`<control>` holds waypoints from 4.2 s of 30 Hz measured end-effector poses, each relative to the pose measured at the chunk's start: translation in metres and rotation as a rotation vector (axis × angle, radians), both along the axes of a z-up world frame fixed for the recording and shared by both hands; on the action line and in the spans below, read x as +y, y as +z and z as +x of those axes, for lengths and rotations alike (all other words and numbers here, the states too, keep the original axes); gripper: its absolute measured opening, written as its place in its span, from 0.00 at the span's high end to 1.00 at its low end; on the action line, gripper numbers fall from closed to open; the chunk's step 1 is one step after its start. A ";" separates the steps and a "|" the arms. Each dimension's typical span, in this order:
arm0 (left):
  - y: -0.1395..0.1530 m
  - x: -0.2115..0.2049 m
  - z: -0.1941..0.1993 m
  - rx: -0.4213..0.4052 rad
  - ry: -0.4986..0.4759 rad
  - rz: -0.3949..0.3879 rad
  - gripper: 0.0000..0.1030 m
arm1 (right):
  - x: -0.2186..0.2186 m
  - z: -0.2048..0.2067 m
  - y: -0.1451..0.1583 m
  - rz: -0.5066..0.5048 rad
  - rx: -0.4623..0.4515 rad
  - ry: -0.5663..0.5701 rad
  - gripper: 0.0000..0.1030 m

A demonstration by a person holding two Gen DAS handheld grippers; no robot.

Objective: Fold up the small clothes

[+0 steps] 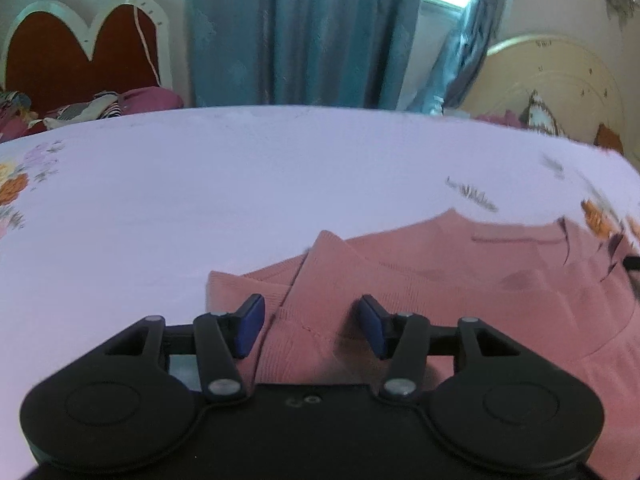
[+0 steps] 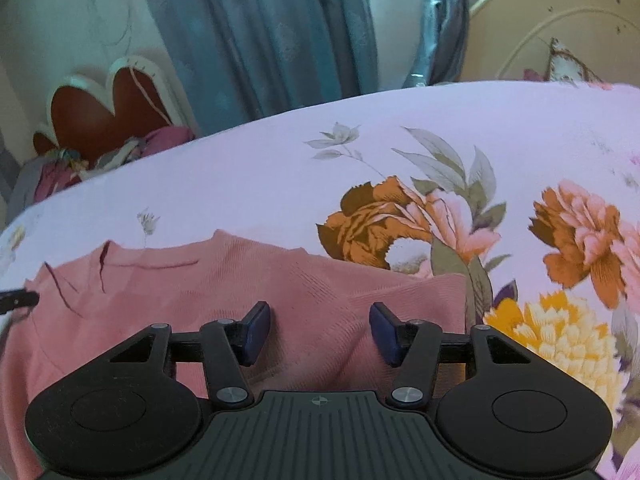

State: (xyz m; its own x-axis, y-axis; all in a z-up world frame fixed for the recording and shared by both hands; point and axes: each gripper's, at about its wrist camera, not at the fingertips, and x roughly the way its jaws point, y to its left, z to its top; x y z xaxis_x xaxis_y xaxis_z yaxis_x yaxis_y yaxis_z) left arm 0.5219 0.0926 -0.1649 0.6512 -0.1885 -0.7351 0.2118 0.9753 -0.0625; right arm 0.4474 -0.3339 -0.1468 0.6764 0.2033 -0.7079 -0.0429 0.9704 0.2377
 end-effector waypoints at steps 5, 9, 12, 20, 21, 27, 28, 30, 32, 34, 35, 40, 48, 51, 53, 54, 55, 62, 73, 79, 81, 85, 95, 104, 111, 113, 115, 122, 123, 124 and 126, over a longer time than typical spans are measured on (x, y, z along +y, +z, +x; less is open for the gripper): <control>0.000 -0.001 -0.008 -0.019 -0.020 0.010 0.84 | 0.003 0.006 -0.006 -0.049 0.011 0.037 0.80; 0.012 -0.004 -0.021 -0.115 0.018 0.010 0.89 | -0.009 -0.004 0.013 0.020 -0.090 -0.019 0.93; 0.028 0.001 -0.031 -0.205 0.084 -0.047 0.89 | -0.026 -0.011 0.028 0.107 -0.182 -0.132 0.93; 0.000 -0.008 -0.019 -0.160 0.153 0.041 0.94 | -0.033 0.008 -0.012 0.164 -0.019 -0.289 0.92; -0.001 -0.004 -0.019 -0.148 0.164 0.039 0.94 | -0.033 0.009 -0.012 0.147 -0.018 -0.284 0.92; -0.003 -0.011 -0.019 -0.133 0.150 0.090 0.93 | -0.028 0.007 -0.011 0.089 -0.022 -0.234 0.87; -0.004 -0.010 -0.018 -0.129 0.154 0.088 0.93 | -0.031 0.004 -0.008 0.119 -0.036 -0.241 0.87; -0.004 -0.011 -0.016 -0.125 0.148 0.098 0.92 | -0.034 0.001 -0.004 0.143 -0.048 -0.247 0.87; -0.003 -0.010 -0.016 -0.118 0.150 0.100 0.91 | -0.034 -0.003 0.002 0.124 -0.066 -0.249 0.87; -0.002 -0.010 -0.015 -0.113 0.159 0.104 0.86 | -0.039 -0.007 0.005 0.125 -0.089 -0.276 0.79; -0.002 -0.010 -0.015 -0.112 0.161 0.111 0.85 | -0.042 -0.008 0.005 0.120 -0.078 -0.291 0.60; 0.013 -0.003 -0.027 -0.135 0.175 0.094 0.85 | -0.035 -0.026 0.005 0.051 -0.047 -0.213 0.55; 0.006 0.010 -0.065 -0.051 0.147 0.110 0.85 | -0.027 -0.045 -0.007 0.058 0.019 -0.137 0.97; 0.005 0.013 -0.075 -0.047 0.161 0.098 0.85 | -0.029 -0.055 -0.003 0.083 0.014 -0.122 0.97; 0.009 0.017 -0.081 -0.040 0.175 0.073 0.85 | -0.035 -0.065 -0.002 0.108 0.012 -0.134 0.96; 0.010 0.018 -0.085 -0.037 0.176 0.065 0.83 | -0.036 -0.070 -0.003 0.107 0.025 -0.131 0.96; 0.010 0.018 -0.090 -0.035 0.173 0.068 0.82 | -0.037 -0.075 -0.004 0.097 0.039 -0.124 0.96; 0.008 0.015 -0.101 -0.023 0.167 0.081 0.82 | -0.029 -0.096 -0.005 0.078 0.038 -0.095 0.84; 0.003 0.009 -0.113 -0.077 0.191 0.172 0.93 | -0.048 -0.119 -0.005 0.099 0.095 -0.241 0.98; 0.011 0.010 -0.116 -0.082 0.171 0.147 0.92 | -0.031 -0.121 0.016 -0.040 0.029 -0.188 0.97; 0.020 0.012 -0.125 -0.112 0.170 0.136 0.86 | -0.025 -0.125 0.028 -0.073 -0.023 -0.203 0.89; 0.038 0.006 -0.142 -0.175 0.147 0.123 0.82 | -0.001 -0.127 0.047 -0.055 -0.094 -0.154 0.80; 0.027 -0.054 -0.134 -0.112 0.023 0.043 0.79 | 0.114 -0.092 0.030 -0.033 -0.089 0.055 0.80; 0.000 -0.052 -0.124 -0.021 0.058 0.085 0.74 | 0.127 -0.082 -0.006 -0.168 -0.046 0.055 0.78; 0.003 -0.046 -0.134 -0.026 0.056 0.097 0.73 | 0.122 -0.111 -0.007 -0.203 -0.051 -0.006 0.59; 0.005 -0.046 -0.140 -0.034 0.052 0.107 0.73 | 0.124 -0.126 -0.003 -0.209 -0.077 -0.031 0.59; 0.008 -0.044 -0.146 -0.036 0.052 0.108 0.72 | 0.120 -0.139 0.002 -0.208 -0.117 -0.088 0.59; 0.006 -0.037 -0.165 -0.002 0.042 0.132 0.71 | 0.103 -0.150 -0.015 -0.230 -0.005 -0.144 0.58; 0.006 -0.035 -0.169 0.000 0.046 0.128 0.71 | 0.102 -0.153 -0.014 -0.232 0.005 -0.151 0.58; 0.007 -0.033 -0.172 0.006 0.051 0.122 0.70 | 0.104 -0.156 -0.014 -0.247 0.016 -0.149 0.57; 0.010 -0.030 -0.179 0.018 0.056 0.103 0.68 | 0.107 -0.164 -0.013 -0.275 0.029 -0.135 0.57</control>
State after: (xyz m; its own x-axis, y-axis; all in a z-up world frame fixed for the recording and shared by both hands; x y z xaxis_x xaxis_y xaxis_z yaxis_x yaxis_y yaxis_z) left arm 0.3430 0.0630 -0.1547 0.6451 -0.0750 -0.7604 0.1569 0.9870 0.0358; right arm 0.2831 -0.2273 -0.1603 0.6631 -0.0884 -0.7433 0.0933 0.9950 -0.0351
